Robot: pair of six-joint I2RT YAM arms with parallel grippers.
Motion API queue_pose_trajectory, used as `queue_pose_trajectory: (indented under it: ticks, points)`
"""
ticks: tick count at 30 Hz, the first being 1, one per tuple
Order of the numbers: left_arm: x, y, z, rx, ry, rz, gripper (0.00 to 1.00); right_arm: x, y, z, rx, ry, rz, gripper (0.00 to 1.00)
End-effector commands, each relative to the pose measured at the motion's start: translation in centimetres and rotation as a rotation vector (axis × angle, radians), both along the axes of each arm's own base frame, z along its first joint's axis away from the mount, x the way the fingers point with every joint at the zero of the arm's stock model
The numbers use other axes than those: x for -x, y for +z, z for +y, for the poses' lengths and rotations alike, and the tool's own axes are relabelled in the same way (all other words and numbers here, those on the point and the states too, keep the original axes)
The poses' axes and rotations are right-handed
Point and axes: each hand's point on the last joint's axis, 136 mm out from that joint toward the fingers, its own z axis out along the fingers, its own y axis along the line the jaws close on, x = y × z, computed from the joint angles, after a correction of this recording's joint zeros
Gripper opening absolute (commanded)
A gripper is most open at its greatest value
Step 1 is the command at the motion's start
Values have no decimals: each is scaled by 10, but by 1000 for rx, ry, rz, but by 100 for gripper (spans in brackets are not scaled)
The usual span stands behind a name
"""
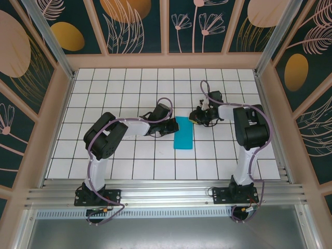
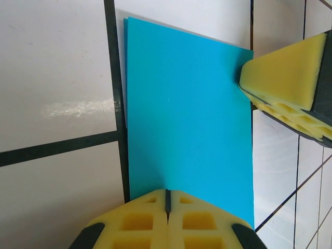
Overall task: Fold a paper plane with a square sheet of paper (pick it up from the middle)
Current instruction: First fold the paper in half at the center of the table.
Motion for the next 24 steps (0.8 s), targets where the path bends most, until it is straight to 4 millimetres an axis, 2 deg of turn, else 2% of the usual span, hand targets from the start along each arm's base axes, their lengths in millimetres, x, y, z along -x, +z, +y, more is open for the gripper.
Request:
queue_pose_trajectory:
  ticks: [1,4,6,15,20,22,24]
  points:
    - [31,-50,30,-161,-8,129,0,-6,3,-6,37,-13,-3,16]
    - [31,-50,30,-161,-8,130,0,-15,18,0,7,-5,-35,16]
    - [30,-50,29,-160,-9,130,0,-18,19,1,4,-4,-38,16]
    - [31,-50,29,-158,-11,128,0,-13,-18,-3,26,-23,35,16]
    - [31,-50,30,-159,-10,128,0,-8,-29,-7,56,-31,58,16]
    - [31,-50,30,-159,-10,129,0,-10,-25,-7,59,-28,51,15]
    - [31,-50,29,-158,-12,128,0,-15,-10,-6,50,-27,23,15]
